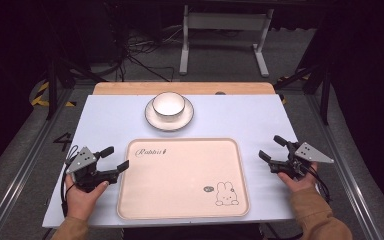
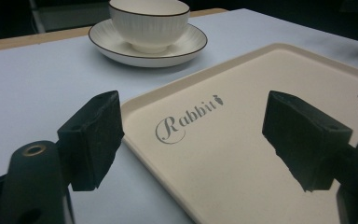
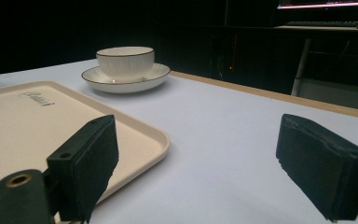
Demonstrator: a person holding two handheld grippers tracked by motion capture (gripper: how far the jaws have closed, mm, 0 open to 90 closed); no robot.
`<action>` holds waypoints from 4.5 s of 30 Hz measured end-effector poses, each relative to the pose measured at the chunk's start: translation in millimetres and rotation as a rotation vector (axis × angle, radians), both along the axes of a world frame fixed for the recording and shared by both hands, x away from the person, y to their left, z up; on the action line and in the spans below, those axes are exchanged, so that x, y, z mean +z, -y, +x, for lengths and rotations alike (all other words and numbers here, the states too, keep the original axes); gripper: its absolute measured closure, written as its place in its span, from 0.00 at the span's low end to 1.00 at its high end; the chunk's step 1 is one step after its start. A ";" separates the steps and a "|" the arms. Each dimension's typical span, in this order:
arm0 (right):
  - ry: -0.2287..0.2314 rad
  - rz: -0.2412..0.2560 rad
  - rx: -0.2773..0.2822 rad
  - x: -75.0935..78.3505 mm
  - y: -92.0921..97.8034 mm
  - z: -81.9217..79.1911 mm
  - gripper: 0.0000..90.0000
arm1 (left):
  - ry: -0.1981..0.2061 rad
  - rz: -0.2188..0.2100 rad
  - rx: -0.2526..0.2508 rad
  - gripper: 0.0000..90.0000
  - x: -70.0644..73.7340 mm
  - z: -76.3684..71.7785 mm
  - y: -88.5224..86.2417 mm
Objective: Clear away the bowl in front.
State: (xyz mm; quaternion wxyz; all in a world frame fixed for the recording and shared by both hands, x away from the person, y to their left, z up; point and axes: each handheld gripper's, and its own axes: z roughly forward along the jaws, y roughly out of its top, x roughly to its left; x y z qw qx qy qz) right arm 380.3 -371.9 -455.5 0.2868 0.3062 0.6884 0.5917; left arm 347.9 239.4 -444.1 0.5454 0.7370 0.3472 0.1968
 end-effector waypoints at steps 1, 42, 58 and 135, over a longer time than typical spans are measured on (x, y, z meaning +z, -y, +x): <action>-0.002 0.001 0.000 0.0 0.0 0.0 0.15 | 0.008 0.002 -0.001 0.24 2.9 -0.6 0.9; -0.001 0.001 -0.001 -0.1 0.0 -0.1 0.16 | 0.081 -0.040 -0.040 0.21 56.4 17.0 15.1; -0.004 0.004 0.000 -0.1 -0.2 0.0 0.15 | 0.064 -0.016 -0.087 0.21 60.3 50.8 44.2; -0.004 0.010 -0.025 -0.3 0.4 -0.3 0.16 | -0.104 0.246 -0.229 0.31 70.7 205.4 121.3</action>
